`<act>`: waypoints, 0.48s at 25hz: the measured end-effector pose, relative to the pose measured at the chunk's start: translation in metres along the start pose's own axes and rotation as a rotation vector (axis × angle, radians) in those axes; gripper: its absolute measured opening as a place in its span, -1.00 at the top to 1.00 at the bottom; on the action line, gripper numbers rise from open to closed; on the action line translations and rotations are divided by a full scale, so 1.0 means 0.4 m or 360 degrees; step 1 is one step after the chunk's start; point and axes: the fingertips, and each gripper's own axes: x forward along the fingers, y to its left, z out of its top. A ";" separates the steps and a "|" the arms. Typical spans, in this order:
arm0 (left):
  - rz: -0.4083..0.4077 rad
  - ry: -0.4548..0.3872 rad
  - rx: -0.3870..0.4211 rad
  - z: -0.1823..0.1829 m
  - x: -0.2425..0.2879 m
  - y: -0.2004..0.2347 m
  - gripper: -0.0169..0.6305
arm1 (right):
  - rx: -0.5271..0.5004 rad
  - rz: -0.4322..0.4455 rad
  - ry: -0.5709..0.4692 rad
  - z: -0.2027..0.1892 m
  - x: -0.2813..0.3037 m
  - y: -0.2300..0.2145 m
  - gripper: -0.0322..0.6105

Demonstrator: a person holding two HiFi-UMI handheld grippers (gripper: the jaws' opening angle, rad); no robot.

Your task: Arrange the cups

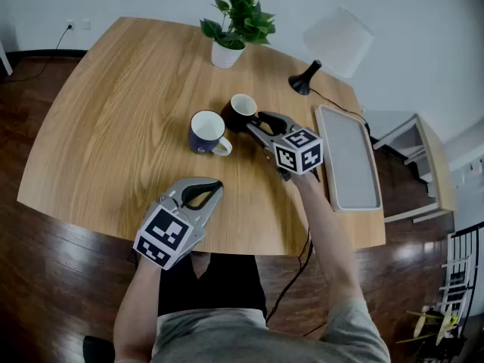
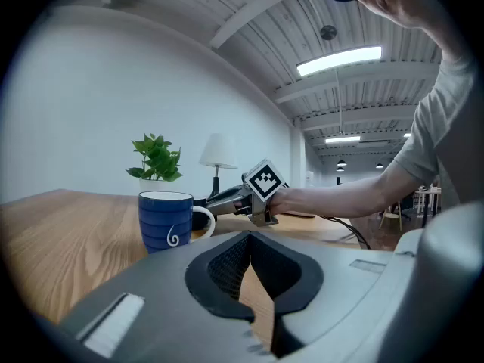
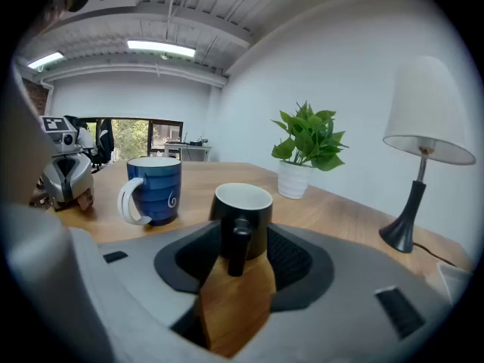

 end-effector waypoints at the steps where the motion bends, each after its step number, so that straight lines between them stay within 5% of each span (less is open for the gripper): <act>1: -0.0003 0.0000 0.0001 0.000 0.000 0.000 0.91 | 0.0001 0.0007 -0.0003 0.001 0.000 0.001 0.26; 12: -0.0012 0.0000 0.0006 -0.007 -0.006 0.004 0.92 | -0.0037 0.0061 0.0003 0.001 0.001 0.016 0.61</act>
